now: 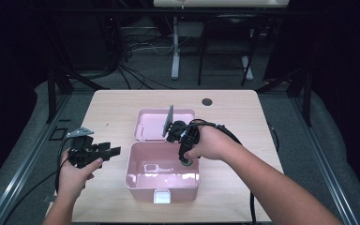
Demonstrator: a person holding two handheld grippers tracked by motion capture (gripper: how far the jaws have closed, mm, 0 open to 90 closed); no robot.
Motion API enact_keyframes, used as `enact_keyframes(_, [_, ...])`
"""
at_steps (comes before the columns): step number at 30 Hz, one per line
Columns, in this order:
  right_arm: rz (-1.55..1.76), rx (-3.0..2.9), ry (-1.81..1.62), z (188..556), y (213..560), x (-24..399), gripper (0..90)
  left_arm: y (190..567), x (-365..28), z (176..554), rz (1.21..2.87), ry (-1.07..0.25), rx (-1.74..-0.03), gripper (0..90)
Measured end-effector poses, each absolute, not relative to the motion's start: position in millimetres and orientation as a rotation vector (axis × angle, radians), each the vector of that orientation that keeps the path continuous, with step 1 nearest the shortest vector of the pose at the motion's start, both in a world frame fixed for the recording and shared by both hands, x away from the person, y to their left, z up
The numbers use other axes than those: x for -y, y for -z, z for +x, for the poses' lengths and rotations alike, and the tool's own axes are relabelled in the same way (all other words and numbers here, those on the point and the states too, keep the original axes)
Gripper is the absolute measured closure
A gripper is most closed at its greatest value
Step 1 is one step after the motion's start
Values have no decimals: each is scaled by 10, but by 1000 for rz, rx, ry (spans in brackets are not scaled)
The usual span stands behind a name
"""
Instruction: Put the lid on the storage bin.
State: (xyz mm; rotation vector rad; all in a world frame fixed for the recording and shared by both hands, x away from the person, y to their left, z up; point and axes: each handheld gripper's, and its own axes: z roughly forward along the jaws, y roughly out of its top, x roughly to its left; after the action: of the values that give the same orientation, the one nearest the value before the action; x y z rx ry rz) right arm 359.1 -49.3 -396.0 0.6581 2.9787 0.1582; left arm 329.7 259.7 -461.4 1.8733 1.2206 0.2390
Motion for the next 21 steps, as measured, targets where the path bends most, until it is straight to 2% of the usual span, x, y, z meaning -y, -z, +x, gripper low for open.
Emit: enact_keyframes(21, [462,-3021,-98,3584,4235,483,501,4622,-2604,3304,1877,-237,-1221,436])
